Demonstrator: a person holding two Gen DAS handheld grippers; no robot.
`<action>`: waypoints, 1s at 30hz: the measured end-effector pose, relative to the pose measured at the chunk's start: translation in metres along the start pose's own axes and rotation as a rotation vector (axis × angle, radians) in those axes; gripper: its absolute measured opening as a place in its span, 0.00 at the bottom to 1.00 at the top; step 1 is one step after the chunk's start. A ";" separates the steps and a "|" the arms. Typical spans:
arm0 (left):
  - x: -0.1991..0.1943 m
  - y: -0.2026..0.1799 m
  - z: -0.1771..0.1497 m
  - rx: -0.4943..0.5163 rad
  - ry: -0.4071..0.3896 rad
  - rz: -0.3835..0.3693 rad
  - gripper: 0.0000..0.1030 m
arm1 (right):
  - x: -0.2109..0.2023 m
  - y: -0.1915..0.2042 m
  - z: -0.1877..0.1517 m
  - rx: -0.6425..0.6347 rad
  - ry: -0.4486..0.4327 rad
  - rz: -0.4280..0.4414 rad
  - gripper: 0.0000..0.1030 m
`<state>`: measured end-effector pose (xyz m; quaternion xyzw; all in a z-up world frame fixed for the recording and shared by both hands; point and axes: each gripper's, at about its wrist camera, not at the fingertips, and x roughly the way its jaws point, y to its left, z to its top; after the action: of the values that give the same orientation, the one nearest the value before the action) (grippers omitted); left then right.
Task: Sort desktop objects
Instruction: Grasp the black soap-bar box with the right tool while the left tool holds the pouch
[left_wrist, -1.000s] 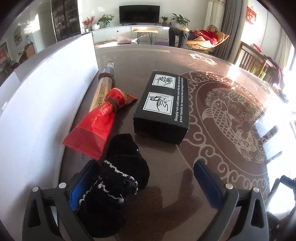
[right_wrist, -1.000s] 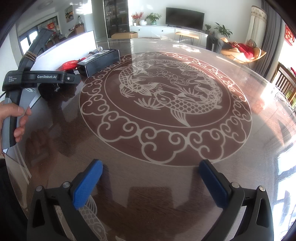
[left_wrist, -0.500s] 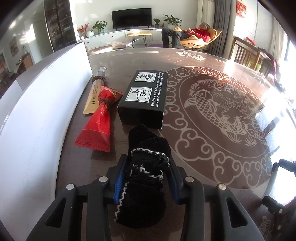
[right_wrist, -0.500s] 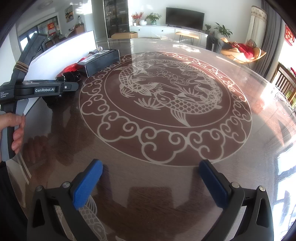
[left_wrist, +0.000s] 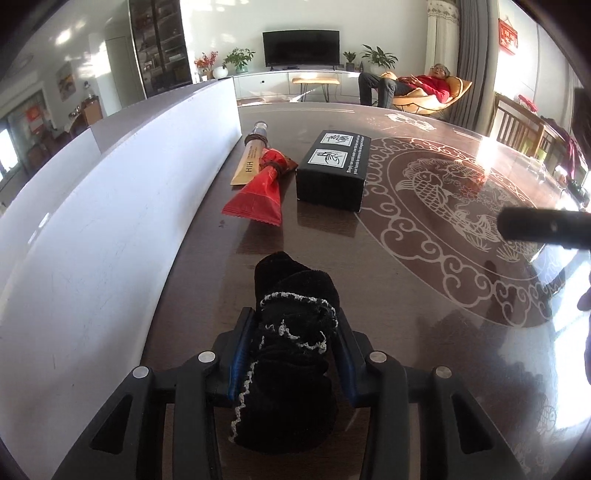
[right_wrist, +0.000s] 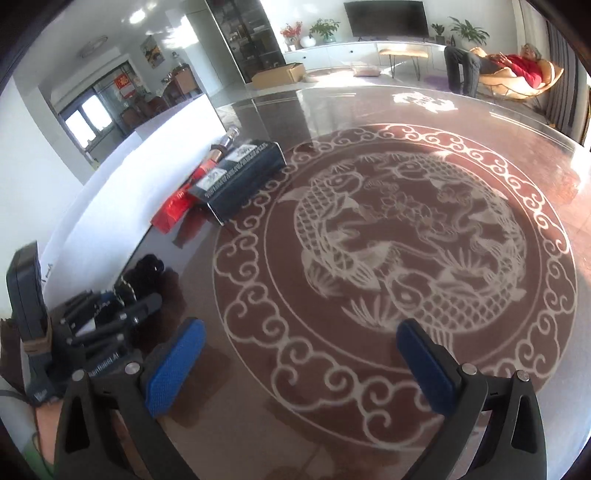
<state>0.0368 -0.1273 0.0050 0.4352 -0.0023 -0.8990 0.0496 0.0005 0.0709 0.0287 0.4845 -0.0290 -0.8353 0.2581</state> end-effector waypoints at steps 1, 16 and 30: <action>-0.001 0.004 0.000 -0.011 -0.004 0.014 0.39 | 0.009 0.007 0.021 0.005 -0.010 0.023 1.00; 0.002 0.031 0.002 -0.134 0.010 -0.008 0.39 | 0.128 0.071 0.120 -0.056 0.089 -0.028 0.68; 0.003 -0.008 0.004 0.065 0.017 -0.010 0.75 | -0.004 0.013 -0.042 -0.216 -0.010 -0.091 1.00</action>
<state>0.0317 -0.1195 0.0048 0.4442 -0.0287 -0.8949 0.0311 0.0421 0.0704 0.0131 0.4508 0.0819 -0.8467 0.2706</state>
